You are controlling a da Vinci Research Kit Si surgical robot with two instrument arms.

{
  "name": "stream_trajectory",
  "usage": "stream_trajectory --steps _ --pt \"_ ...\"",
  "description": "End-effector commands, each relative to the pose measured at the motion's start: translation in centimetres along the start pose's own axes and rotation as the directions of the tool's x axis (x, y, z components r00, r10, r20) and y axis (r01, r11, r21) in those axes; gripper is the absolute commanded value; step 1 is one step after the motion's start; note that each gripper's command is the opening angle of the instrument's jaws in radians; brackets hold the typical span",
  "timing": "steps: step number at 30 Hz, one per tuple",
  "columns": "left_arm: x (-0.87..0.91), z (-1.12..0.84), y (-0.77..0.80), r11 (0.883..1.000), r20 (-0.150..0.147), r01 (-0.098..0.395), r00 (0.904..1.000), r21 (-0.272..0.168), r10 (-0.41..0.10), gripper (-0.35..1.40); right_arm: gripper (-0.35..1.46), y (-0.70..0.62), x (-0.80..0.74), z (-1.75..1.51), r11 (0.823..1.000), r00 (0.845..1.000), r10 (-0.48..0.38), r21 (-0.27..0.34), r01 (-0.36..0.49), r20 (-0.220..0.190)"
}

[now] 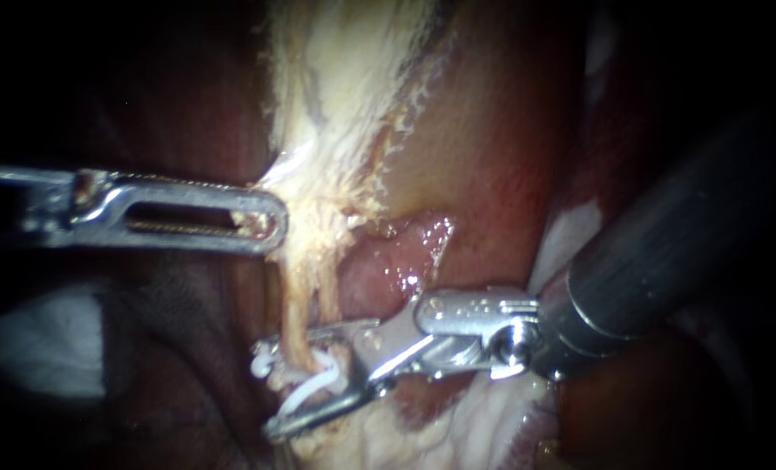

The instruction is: Clipping second clip left tube

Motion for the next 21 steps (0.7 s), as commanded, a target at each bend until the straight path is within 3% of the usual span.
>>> stream_trajectory --steps 1,14,19,21 --pt "0.00 0.00 0.00 1.000 0.000 0.000 1.0000 0.000 0.000 -0.35 0.51 0.00 -0.01 -0.03 1.000 1.000 0.001 0.000 -0.001 0.000" --pt "0.00 -0.01 0.00 1.000 0.000 0.000 1.0000 0.000 0.000 -0.35 0.20 -0.02 -0.02 -0.11 1.000 1.000 0.006 0.004 -0.006 0.000" --pt "0.00 -0.01 0.00 1.000 0.000 0.000 1.0000 0.000 0.000 -0.35 -0.34 -0.04 -0.04 -0.14 1.000 1.000 0.012 0.005 -0.012 0.007" --pt "0.00 -0.01 0.00 1.000 0.000 0.000 1.0000 0.000 0.000 -0.35 -0.35 -0.04 -0.04 -0.16 1.000 1.000 0.024 0.004 -0.024 0.019"
